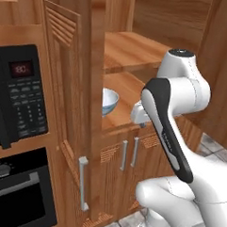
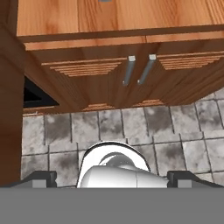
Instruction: Pick up the bowls from the cabinet and place each bowl in front of a stool on the dining counter.
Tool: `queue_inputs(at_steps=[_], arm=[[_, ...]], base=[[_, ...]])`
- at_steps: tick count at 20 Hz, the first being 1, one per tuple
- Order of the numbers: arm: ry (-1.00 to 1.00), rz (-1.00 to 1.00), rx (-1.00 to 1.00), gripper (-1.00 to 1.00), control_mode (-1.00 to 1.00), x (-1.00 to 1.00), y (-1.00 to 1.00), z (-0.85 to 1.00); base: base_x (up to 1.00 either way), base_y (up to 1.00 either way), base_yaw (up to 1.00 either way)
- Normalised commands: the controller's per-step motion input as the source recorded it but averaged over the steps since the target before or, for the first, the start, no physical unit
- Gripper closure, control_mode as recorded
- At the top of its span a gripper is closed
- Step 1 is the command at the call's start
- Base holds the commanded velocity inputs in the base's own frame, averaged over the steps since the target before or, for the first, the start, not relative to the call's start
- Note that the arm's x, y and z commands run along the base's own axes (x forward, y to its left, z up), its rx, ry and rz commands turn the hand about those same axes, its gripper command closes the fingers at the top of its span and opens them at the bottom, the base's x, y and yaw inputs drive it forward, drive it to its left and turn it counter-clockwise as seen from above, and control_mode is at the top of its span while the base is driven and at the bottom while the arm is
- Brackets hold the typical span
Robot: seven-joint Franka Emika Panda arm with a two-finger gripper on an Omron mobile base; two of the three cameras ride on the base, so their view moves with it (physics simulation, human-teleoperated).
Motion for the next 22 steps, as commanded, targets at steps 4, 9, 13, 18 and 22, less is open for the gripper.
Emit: queue_inputs(at_steps=[4, 9, 13, 18, 22], arm=[[0.0, 0.0, 0.0, -1.0, 1.0, 0.0, 0.0, 0.0], [0.0, 0.0, 0.0, -1.0, 1.0, 0.0, 0.0, 0.0], [0.0, 0.0, 0.0, -1.0, 1.0, 0.0, 0.0, 0.0], [-0.01, -0.09, 0.02, -1.0, -1.0, -0.19, -0.08, -0.07], [-0.12, -0.61, 0.12, -1.0, -1.0, -0.44, -0.2, -0.36]], base=[[0.63, -0.27, 0.3], [0.83, -0.03, 0.18], [0.5, 0.0, 0.1], [-0.01, 0.0, 0.0], [0.0, 0.0, 0.0]])
